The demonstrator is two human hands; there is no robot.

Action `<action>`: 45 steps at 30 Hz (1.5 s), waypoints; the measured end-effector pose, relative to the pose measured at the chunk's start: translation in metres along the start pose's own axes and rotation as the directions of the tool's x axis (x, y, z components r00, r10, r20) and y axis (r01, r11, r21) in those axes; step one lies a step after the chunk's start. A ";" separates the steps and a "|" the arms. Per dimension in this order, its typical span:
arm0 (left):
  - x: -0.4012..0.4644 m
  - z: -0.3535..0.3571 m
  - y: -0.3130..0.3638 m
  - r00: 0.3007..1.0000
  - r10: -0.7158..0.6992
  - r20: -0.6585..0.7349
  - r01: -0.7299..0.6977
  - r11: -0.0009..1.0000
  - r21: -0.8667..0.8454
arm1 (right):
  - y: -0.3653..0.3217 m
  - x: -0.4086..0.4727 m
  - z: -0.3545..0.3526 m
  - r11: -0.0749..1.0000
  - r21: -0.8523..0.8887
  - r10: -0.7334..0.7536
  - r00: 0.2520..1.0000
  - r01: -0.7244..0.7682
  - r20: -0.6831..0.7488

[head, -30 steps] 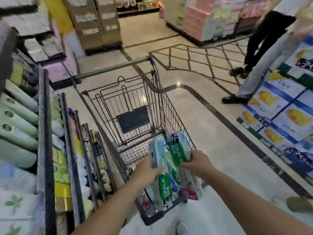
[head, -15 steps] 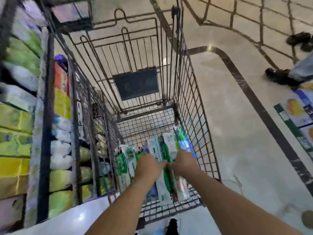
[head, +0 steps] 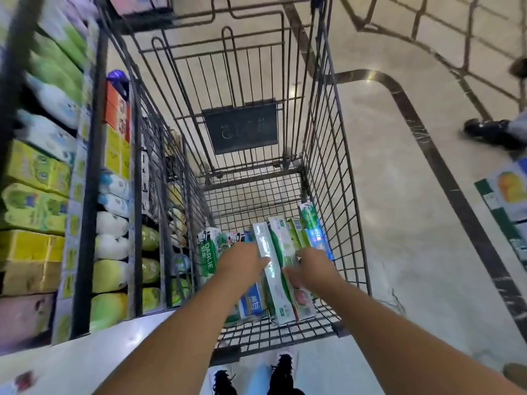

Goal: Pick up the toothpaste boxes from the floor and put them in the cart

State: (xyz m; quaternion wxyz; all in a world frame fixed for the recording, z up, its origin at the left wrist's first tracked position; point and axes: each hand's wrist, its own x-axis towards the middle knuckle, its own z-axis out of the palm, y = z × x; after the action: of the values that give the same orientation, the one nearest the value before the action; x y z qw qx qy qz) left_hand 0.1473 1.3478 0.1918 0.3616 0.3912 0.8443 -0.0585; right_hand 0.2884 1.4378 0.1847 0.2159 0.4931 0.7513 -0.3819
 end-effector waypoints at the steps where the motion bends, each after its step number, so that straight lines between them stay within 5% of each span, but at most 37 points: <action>1: -0.007 -0.006 -0.003 1.000 0.010 0.009 -0.010 1.000 -0.016 | 0.000 -0.005 -0.003 1.000 0.006 -0.006 1.000 0.006 -0.004; 8: -0.103 -0.082 -0.053 0.996 0.084 -0.005 -0.082 0.957 -0.278 | -0.048 -0.073 -0.057 0.964 -0.115 -0.244 0.970 0.242 -0.009; 12: -0.186 -0.133 -0.097 0.994 0.064 -0.090 -0.084 0.968 -0.236 | -0.103 -0.133 -0.083 0.879 -0.208 -0.437 0.900 0.429 0.010; 17: -0.293 -0.163 -0.154 0.962 -0.022 -0.273 -0.037 0.978 -0.207 | -0.173 -0.216 -0.088 0.710 -0.362 -0.643 0.766 0.603 0.015; 21: -0.376 -0.148 -0.198 0.945 -0.072 -0.320 0.017 0.985 -0.170 | -0.221 -0.273 -0.059 0.477 -0.567 -0.789 0.611 0.672 0.060; 25: -0.464 -0.100 -0.262 0.878 -0.208 -0.431 0.171 0.978 -0.124 | -0.262 -0.339 0.004 0.270 -0.634 -0.875 0.459 0.725 0.153; 30: -0.594 -0.016 -0.349 0.786 -0.412 -0.460 0.311 0.908 -0.281 | -0.306 -0.430 0.126 0.043 -0.635 -0.892 0.316 0.771 0.323; 39: -0.817 0.146 -0.464 0.585 -0.751 -0.306 0.610 0.656 -0.444 | -0.377 -0.575 0.352 -0.317 -0.507 -0.815 0.043 0.802 0.578; 45: -0.873 0.201 -0.528 0.422 -0.895 -0.144 0.714 0.426 -0.556 | -0.426 -0.613 0.464 -0.421 -0.406 -0.723 -0.030 0.811 0.691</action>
State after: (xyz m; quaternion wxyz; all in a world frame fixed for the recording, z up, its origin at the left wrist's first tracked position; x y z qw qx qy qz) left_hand 0.2668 0.3689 0.5207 0.1672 -0.1599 0.9722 0.0361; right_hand 0.1359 0.6250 0.4825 0.0990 -0.3889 0.9146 -0.0492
